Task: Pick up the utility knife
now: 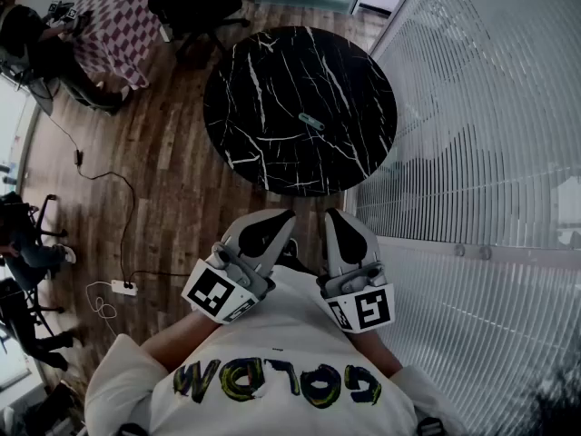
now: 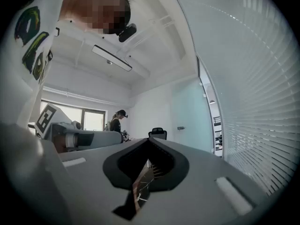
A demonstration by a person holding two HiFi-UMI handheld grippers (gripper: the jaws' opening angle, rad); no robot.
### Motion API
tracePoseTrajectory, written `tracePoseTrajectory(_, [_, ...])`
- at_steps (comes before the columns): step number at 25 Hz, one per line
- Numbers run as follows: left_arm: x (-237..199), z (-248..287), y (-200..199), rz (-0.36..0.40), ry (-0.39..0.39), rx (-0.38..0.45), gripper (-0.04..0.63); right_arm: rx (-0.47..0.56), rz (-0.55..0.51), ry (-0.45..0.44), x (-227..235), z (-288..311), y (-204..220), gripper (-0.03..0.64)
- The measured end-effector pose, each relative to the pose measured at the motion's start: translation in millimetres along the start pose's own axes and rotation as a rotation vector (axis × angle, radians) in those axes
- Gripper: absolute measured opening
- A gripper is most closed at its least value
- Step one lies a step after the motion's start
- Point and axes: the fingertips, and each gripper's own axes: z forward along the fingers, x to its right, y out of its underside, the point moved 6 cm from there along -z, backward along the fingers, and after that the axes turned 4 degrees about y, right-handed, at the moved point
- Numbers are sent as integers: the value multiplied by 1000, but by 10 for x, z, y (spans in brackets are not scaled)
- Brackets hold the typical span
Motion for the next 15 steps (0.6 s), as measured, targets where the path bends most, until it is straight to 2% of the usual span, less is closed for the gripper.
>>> tracePoseTrajectory(15, [113,520,247,-2,-41,-24,3,8,32,-30,517,-106,60,2])
